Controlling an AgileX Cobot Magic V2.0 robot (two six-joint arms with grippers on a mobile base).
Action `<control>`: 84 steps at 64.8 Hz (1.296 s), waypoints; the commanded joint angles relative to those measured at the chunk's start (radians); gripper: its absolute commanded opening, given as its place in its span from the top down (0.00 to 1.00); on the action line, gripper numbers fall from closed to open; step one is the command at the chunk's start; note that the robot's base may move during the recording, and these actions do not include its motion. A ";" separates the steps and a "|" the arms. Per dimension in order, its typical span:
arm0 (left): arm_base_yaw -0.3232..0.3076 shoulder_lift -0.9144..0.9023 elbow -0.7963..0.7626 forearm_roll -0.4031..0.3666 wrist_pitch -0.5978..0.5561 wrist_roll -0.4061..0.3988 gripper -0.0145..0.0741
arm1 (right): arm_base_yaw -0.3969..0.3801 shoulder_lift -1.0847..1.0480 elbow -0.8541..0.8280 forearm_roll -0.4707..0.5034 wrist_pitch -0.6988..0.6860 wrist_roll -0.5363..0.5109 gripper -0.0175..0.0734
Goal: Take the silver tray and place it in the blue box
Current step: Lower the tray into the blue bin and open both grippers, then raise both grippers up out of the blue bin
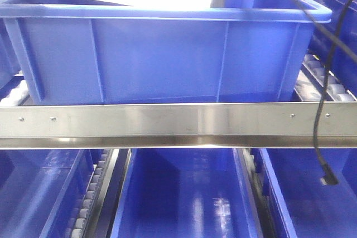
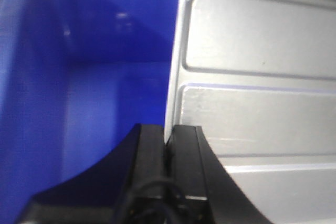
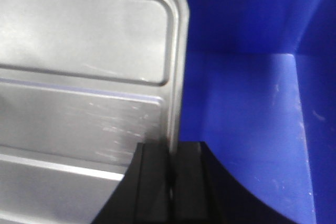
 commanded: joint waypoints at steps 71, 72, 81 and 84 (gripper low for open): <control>0.012 -0.221 0.000 0.021 0.009 -0.021 0.94 | -0.044 -0.232 0.009 -0.037 -0.084 -0.008 0.75; 0.012 -0.241 0.020 0.021 -0.011 -0.021 0.94 | -0.044 -0.247 0.028 -0.051 -0.091 -0.008 0.75; 0.016 -0.399 0.236 0.021 -0.143 -0.021 0.94 | -0.044 -0.388 0.237 -0.197 -0.213 -0.008 0.75; 0.016 -0.457 0.308 0.021 -0.171 -0.021 0.94 | -0.044 -0.434 0.306 -0.245 -0.265 -0.008 0.75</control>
